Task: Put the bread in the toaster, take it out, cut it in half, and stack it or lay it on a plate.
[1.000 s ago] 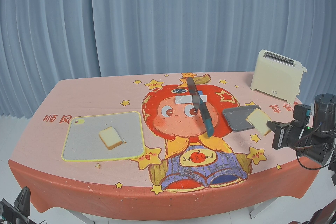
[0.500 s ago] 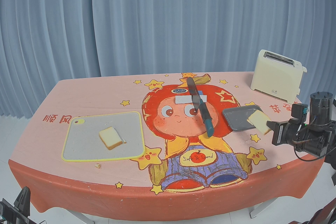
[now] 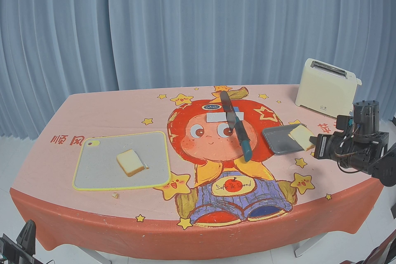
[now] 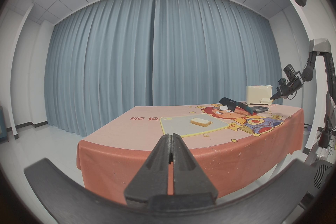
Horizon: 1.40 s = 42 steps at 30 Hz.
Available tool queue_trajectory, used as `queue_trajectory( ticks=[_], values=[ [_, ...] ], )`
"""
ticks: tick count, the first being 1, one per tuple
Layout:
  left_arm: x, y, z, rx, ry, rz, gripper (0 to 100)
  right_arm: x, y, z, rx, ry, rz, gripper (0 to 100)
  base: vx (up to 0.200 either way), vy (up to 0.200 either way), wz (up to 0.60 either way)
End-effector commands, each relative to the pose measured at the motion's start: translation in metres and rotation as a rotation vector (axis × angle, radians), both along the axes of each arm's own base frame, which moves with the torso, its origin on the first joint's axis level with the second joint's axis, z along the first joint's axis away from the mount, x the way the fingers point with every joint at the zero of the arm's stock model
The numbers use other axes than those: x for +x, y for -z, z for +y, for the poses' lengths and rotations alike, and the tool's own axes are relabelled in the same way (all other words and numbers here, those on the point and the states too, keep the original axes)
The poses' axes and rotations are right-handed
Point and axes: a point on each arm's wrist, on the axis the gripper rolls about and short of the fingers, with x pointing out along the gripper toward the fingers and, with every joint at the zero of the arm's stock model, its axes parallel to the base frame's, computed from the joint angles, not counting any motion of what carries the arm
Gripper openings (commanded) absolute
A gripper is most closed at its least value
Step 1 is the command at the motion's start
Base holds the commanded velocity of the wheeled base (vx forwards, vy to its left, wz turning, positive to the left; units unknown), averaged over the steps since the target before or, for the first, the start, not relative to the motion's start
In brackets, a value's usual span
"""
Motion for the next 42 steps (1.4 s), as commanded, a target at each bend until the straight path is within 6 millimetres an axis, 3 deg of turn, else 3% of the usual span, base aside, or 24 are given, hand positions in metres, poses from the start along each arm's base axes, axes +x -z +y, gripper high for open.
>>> queue_trajectory(
  ticks=[1, 10, 17, 42],
  values=[
    [0.0, 0.005, 0.0, 0.0, 0.0, 0.001, 0, 0.005, 0.005, 0.001, -0.004, 0.001, 0.016, 0, 0.0, 0.0, 0.0],
    [0.0, 0.005, 0.0, 0.0, 0.0, 0.001, 0, 0.015, 0.002, 0.004, -0.002, 0.001, 0.001, 0, 0.0, 0.0, 0.0],
    [0.0, 0.005, 0.0, 0.0, 0.0, 0.001, 0, 0.022, -0.015, 0.006, 0.015, 0.003, -0.062, 0, 0.0, 0.0, 0.0],
    [0.0, 0.005, 0.0, 0.0, 0.0, 0.001, 0, 0.033, 0.003, 0.0, -0.012, 0.031, -0.002, 0, 0.0, 0.0, 0.0]
  ],
)
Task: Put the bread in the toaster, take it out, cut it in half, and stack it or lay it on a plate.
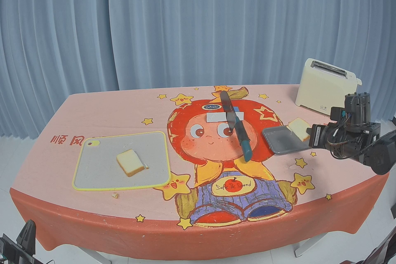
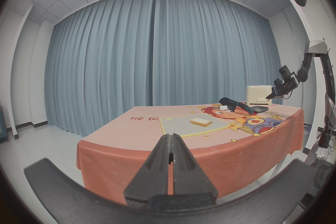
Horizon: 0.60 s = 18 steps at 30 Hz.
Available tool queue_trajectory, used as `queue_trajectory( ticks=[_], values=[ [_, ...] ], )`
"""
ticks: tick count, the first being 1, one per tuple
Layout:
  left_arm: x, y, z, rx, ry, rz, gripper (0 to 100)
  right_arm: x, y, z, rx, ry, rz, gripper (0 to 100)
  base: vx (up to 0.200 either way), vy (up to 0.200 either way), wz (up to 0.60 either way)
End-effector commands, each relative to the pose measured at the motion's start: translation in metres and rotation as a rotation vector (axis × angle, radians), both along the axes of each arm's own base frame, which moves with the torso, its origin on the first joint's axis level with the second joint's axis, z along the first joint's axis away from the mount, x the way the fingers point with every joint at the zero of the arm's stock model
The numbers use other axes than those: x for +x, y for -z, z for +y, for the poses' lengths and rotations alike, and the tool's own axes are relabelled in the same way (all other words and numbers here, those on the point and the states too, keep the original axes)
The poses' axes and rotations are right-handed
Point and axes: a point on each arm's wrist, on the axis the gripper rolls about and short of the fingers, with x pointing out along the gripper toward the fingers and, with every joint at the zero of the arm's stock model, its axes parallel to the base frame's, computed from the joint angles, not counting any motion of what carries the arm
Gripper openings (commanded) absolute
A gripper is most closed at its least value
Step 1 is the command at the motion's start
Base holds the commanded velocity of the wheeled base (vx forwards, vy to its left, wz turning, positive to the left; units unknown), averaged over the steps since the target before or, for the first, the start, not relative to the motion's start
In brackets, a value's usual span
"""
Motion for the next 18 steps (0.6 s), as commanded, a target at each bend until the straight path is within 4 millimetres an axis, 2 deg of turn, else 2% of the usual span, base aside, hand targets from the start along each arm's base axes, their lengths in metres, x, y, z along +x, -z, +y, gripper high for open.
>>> queue_trajectory(
  ticks=[1, 18],
  values=[
    [0.0001, 0.0053, 0.0, 0.0, 0.0, 0.001, 0, 0.0014, 0.0025, 0.0, -0.002, 0.001, 0.008, 0, 0.0, 0.0, 0.0],
    [0.0001, 0.0053, 0.0, 0.0, 0.0, 0.001, 0, 0.0014, 0.0029, 0.0009, -0.003, 0.0, 0.009, 0, 0.0, 0.0, 0.0]
  ],
)
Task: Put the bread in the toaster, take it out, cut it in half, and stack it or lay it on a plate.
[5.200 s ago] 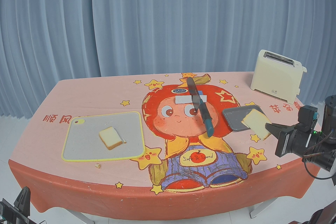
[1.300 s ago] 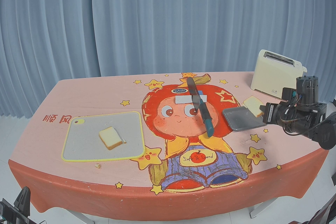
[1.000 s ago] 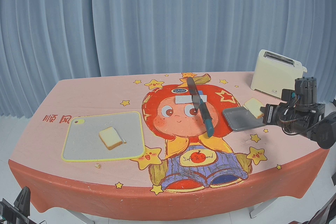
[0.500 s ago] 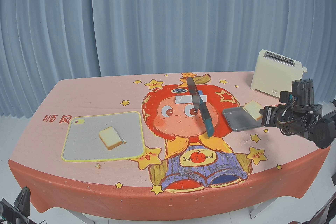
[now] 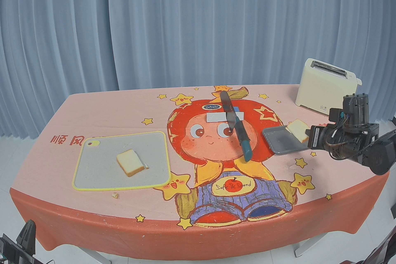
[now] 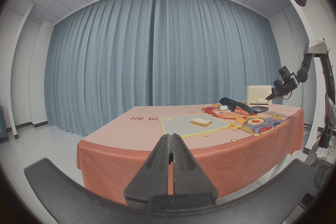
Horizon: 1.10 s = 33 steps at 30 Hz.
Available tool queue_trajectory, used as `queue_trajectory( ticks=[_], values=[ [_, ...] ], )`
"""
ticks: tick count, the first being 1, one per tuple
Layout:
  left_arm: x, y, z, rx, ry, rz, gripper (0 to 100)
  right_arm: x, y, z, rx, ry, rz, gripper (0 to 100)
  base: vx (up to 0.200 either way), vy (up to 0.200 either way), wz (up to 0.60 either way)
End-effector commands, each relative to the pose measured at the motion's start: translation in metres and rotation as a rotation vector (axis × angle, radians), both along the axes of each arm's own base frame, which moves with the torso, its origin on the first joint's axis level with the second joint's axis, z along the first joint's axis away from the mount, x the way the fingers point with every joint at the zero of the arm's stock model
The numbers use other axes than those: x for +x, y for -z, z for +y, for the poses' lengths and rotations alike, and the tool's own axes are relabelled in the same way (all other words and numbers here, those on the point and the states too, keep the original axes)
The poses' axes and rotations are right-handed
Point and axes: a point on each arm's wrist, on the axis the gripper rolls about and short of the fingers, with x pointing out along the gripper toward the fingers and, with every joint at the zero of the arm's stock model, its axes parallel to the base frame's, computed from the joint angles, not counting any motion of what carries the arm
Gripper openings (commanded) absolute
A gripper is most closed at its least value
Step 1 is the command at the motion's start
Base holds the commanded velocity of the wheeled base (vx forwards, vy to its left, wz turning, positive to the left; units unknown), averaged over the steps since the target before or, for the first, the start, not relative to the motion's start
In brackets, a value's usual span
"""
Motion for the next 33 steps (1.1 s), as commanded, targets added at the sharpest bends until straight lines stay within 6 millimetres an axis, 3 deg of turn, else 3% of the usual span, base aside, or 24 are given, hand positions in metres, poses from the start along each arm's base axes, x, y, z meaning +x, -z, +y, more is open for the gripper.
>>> queue_trajectory(
  ticks=[1, 18, 33],
  values=[
    [0.0, 0.005, 0.0, 0.0, 0.0, 0.001, 0, 0.0, 0.0, 0.0, 0.0, 0.0, -0.001, 0, 0.0, 0.0, 0.0],
    [0.0, 0.005, 0.0, 0.0, 0.0, 0.001, 0, 0.001, 0.002, 0.0, -0.002, 0.005, 0.007, 0, 0.0, 0.0, 0.0],
    [0.0, 0.005, 0.0, 0.0, 0.0, 0.001, 0, 0.013, 0.018, 0.001, -0.011, 0.017, 0.053, 0, 0.0, 0.0, 0.0]
  ],
)
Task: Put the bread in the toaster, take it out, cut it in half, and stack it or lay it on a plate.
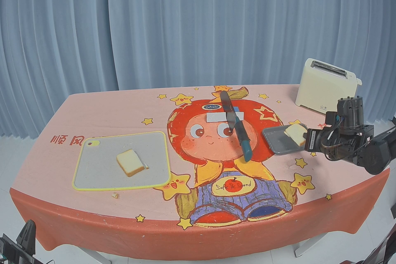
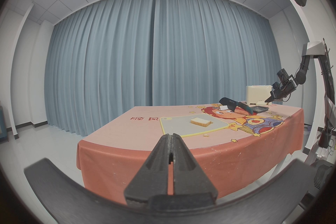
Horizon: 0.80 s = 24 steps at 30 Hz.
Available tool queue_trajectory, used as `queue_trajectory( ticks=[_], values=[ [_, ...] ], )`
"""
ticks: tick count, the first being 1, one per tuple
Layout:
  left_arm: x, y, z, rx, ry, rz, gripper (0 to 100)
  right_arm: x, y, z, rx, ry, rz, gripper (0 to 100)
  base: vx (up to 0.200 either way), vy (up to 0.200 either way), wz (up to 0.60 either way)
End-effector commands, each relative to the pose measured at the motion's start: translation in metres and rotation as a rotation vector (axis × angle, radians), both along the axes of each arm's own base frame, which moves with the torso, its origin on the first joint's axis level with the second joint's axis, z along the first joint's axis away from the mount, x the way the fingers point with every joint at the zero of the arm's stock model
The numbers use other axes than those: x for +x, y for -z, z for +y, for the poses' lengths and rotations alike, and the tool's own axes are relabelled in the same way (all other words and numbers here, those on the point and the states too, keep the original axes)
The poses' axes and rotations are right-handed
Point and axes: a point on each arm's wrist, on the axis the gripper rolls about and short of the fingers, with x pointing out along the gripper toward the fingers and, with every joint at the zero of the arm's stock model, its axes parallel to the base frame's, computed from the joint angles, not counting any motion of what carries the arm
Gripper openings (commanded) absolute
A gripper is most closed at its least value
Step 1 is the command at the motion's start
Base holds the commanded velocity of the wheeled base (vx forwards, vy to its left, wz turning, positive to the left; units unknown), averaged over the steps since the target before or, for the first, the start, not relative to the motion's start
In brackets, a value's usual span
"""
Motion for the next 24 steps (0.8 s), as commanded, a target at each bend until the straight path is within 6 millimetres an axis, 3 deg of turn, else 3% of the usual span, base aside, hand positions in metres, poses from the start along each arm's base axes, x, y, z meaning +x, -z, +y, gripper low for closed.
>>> queue_trajectory(
  ticks=[1, 9, 19, 20, 24],
  values=[
    [0.0, 0.005, 0.0, 0.0, 0.0, 0.001, 0, 0.005, 0.008, 0.001, -0.006, 0.002, 0.023, 0, 0.0, 0.0, 0.0],
    [0.0, 0.005, 0.0, 0.0, 0.0, 0.001, 0, 0.02, 0.022, -0.001, -0.015, 0.022, 0.057, 0, 0.0, 0.0, 0.0],
    [0.0, 0.005, 0.0, 0.0, 0.0, 0.001, 0, 0.027, 0.016, -0.003, 0.006, 0.033, -0.002, 0, 0.0, 0.0, 0.0],
    [0.0, 0.005, 0.0, 0.0, 0.0, 0.001, 0, 0.028, 0.016, -0.002, 0.009, 0.033, -0.017, 100, 0.0, 0.0, 0.0],
    [0.0, 0.005, 0.0, 0.0, 0.0, 0.001, 0, 0.031, 0.022, -0.002, 0.017, 0.036, -0.062, 100, 0.0, 0.0, 0.0]
  ],
)
